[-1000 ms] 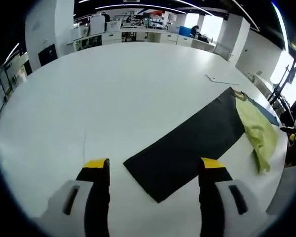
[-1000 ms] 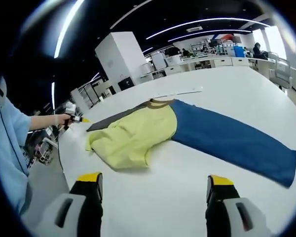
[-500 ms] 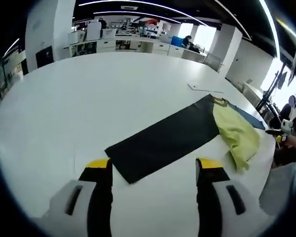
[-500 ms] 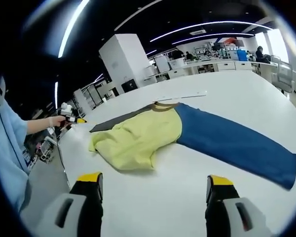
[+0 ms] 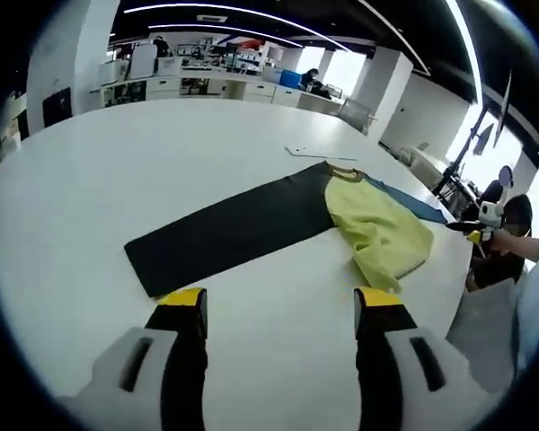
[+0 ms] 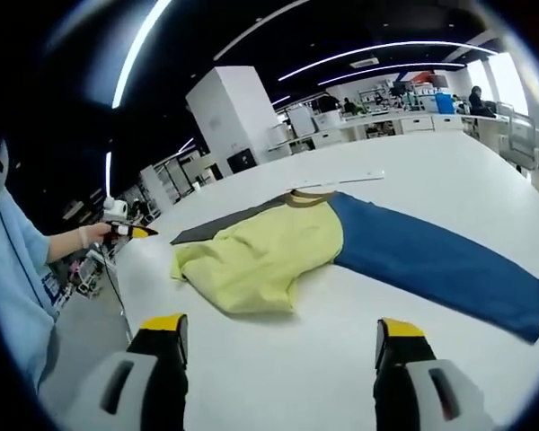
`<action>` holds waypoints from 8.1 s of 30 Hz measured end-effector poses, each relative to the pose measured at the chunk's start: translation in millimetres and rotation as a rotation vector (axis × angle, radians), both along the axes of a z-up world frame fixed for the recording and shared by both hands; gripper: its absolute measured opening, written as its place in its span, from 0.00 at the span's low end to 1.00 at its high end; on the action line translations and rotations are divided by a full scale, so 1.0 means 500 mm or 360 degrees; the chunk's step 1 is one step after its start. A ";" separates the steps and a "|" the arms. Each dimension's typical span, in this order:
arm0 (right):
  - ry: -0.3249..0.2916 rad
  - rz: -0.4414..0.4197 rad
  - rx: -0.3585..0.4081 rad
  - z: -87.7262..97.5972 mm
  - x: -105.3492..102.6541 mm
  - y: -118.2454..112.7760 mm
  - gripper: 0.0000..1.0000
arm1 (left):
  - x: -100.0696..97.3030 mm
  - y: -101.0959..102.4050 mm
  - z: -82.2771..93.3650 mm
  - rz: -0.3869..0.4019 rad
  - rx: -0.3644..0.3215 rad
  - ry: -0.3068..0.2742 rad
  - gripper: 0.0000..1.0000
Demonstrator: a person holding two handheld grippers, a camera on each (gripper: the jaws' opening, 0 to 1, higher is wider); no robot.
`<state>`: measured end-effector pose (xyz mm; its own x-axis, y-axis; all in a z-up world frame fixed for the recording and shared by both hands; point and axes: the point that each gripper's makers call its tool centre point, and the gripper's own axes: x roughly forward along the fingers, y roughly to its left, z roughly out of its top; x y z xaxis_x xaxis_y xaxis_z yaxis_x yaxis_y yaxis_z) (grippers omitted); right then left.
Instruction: Fold the garment on the visible template until the final outline fits inside the template.
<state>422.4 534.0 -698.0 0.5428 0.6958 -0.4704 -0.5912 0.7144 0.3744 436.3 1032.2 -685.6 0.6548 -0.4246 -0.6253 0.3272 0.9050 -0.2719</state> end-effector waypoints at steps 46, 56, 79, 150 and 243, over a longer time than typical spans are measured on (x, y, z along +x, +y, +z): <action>-0.0025 0.0014 0.0007 0.016 -0.037 0.000 0.86 | -0.064 -0.399 -0.102 -0.0089 -0.0421 0.0094 0.31; -0.0018 0.0007 0.0000 0.015 -0.049 0.009 0.85 | -0.049 -0.392 -0.106 0.0082 -0.0551 0.0157 0.01; -0.0002 0.0137 0.0007 -0.003 -0.032 0.084 0.79 | -0.142 -0.334 -0.048 0.0074 -0.0547 0.0209 0.01; 0.0482 -0.0111 0.0165 -0.040 0.331 0.354 0.00 | -0.103 -0.231 -0.089 0.0247 -0.0451 0.0239 0.01; 0.0371 -0.0010 -0.0132 -0.088 0.255 0.197 0.00 | -0.119 -0.247 -0.096 0.0230 -0.0468 0.0277 0.01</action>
